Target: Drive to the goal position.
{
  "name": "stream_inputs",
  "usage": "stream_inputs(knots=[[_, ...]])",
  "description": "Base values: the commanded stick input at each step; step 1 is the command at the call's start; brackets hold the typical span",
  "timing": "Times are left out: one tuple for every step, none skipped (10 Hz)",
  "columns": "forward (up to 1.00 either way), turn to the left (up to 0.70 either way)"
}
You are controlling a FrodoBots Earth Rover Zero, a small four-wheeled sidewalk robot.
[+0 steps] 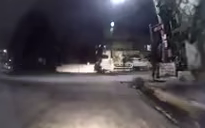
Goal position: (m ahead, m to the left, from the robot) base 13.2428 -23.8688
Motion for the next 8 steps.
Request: stream_inputs(knots=[[0.7,0.0],[0.7,0.0],[0.7,0.0],[0.7,0.0],[0.7,0.0],[0.7,-0.17],[0.7,-0.34],[0.7,-0.35]])
